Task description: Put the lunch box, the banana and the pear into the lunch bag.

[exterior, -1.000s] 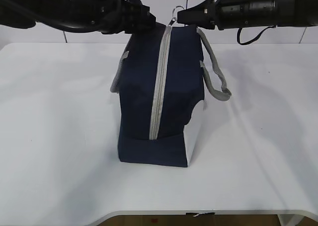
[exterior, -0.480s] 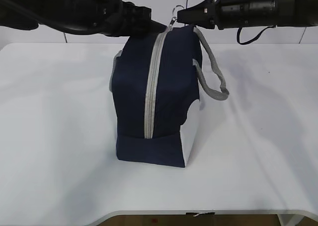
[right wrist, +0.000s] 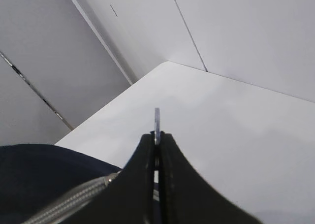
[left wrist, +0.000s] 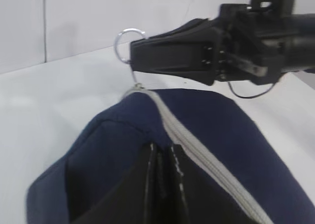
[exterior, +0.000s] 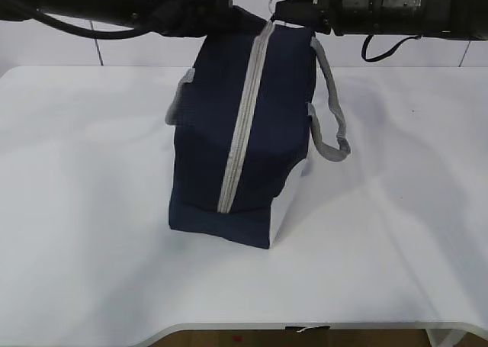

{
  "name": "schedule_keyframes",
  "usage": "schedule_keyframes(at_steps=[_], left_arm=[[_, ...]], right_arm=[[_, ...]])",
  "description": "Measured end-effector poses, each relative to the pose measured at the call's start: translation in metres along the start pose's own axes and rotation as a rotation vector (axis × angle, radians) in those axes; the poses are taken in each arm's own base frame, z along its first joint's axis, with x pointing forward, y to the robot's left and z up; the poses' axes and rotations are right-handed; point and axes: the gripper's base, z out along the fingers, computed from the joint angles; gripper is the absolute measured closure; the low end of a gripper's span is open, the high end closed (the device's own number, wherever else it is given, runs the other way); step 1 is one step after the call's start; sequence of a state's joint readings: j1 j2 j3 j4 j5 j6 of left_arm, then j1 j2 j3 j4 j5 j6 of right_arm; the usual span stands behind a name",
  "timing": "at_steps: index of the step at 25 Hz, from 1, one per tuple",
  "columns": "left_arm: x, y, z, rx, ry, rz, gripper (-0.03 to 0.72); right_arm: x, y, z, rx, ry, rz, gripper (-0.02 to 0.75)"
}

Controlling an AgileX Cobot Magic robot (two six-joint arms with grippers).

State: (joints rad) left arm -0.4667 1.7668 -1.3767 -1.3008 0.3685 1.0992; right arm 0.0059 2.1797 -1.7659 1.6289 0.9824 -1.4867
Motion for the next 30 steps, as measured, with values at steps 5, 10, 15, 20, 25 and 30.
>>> schedule_keyframes(at_steps=[5, 10, 15, 20, 25, 30], left_arm=[[-0.008, -0.008, -0.010, 0.028, -0.016, 0.048, 0.669], [-0.016, -0.015, -0.022, 0.051, -0.036, 0.090, 0.669], [-0.021, -0.020, -0.030, 0.063, -0.051, 0.116, 0.669], [-0.028, -0.026, -0.039, 0.072, -0.072, 0.138, 0.669], [-0.028, -0.027, -0.040, 0.082, -0.069, 0.140, 0.669], [-0.028, -0.028, -0.041, 0.089, -0.067, 0.143, 0.669]], right_arm=[[0.000, 0.000, 0.000, 0.001, -0.002, 0.001, 0.731], [-0.001, 0.000, 0.000, 0.003, -0.007, 0.020, 0.731], [0.001, 0.000, 0.000, 0.005, 0.006, 0.052, 0.731], [0.011, -0.005, 0.002, 0.003, 0.053, 0.083, 0.731], [0.013, -0.004, 0.003, -0.015, 0.067, 0.083, 0.731], [0.013, -0.001, 0.002, -0.041, 0.076, 0.081, 0.731]])
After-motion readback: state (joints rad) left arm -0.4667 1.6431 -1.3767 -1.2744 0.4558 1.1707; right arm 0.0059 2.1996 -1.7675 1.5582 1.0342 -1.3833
